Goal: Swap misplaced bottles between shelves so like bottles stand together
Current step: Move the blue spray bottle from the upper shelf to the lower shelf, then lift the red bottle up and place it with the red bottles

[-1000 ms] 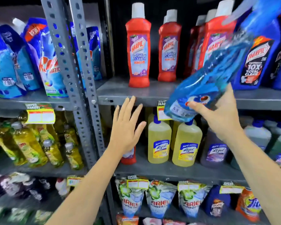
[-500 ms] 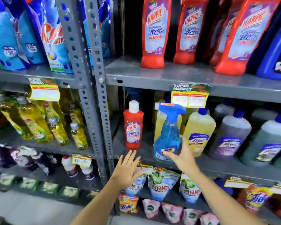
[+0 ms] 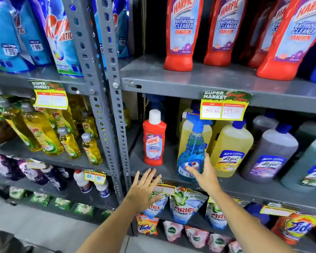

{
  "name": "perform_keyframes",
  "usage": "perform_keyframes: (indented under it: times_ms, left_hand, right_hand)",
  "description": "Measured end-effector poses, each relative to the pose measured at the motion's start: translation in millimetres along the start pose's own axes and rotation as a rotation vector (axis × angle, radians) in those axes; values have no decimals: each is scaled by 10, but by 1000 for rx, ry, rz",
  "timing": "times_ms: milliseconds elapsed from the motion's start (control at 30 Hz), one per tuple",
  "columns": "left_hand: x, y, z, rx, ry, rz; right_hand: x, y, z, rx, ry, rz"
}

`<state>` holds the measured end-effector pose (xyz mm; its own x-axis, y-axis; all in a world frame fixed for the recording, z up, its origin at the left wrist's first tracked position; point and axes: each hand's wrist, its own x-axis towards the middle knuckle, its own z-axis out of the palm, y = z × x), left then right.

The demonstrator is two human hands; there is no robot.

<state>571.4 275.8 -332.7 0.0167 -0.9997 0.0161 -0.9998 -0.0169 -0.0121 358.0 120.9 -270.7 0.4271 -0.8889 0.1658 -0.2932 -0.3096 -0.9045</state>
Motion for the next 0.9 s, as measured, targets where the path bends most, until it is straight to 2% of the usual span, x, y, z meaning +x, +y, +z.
perform_keyframes:
  times_ms: [133,233,300,367,433,567,700,800,900]
  left_hand:
    - [-3,9,14,3,6,3]
    - [-6,4,19,-12,26,12]
    - [0,-5,22,-18,38,12]
    - [5,-8,39,-5,35,14]
    - [2,-8,52,2,12,0]
    - [-1,5,75,52,1,-11]
    - [-1,-30,69,46,7,-7]
    - [3,-24,51,41,2,4]
    - [-4,6,48,32,7,-7]
  right_hand:
    - [-67,80,12,-54,22,27]
    - [-290,25,62,-110,278,10]
    - [-406,-187,172,-54,441,-174]
    - [-401,-502,348,27,400,-347]
    - [-298,-798,567,55,287,-404]
    - [27,-1122,943,-46,135,-206]
    - [337,-1187,1090,24,128,-35]
    - [493,-1137,1126,100,29,7]
    - [565,-1038,1153,13,29,-15]
